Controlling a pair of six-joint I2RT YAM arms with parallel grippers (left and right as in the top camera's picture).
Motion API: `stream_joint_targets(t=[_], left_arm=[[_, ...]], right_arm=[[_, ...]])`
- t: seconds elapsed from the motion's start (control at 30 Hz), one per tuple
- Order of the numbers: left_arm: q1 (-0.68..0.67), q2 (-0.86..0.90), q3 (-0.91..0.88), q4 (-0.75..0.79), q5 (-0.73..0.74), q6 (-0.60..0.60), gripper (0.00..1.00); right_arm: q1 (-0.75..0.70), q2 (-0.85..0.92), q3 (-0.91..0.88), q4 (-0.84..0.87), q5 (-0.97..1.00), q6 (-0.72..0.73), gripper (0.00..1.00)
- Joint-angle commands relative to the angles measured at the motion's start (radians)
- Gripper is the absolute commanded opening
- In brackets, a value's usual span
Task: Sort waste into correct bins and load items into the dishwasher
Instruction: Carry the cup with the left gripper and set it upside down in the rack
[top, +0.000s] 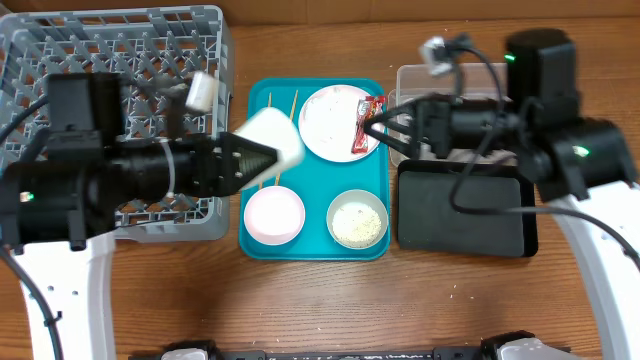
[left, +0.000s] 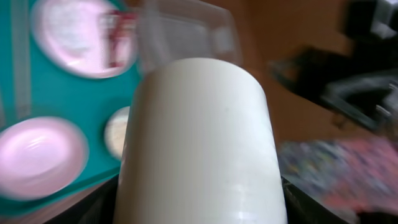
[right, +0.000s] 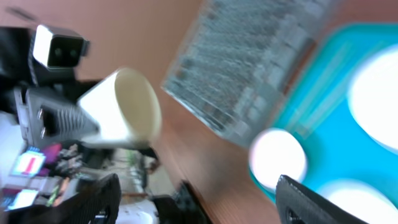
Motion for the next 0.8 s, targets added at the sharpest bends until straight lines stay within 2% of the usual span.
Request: stream_joint_targets(t=[0.0,0.13,0.23,0.37,0.57,0.67,0.77], left_arm=[[0.076,-0.022,0.010,-0.072,-0.472,-0.075,0.54],[0.123,-0.021,0.006,-0.138,-0.859,-0.164,0.53],[0.159,-0.018,-0.038,-0.133,-1.074,-0.253,0.65],[0.235,-0.013,-0.148,-0.060,-1.032,-0.259,0.68],[0.333,0.061,-0.413,0.150,-0.744,-0.177,0.64],[0.332,0.105,-0.456,0.218,-0.663,-0.155,0.64],[0.332,0.150,-0.462,0.277,-0.660,-0.159,0.64]], right_arm=[[-0.002,-0.048,0.014,-0.120,0.209,-0.086,0.82],[0.011,-0.041,0.012,-0.262,0.333,-0.114,0.85],[0.032,-0.030,0.012,-0.314,0.357,-0.120,0.85],[0.040,-0.025,0.012,-0.316,0.392,-0.131,0.85],[0.040,-0.025,0.012,-0.316,0.393,-0.131,0.85],[0.040,-0.025,0.012,-0.315,0.394,-0.131,0.86],[0.040,-0.025,0.012,-0.316,0.393,-0.131,0.86]])
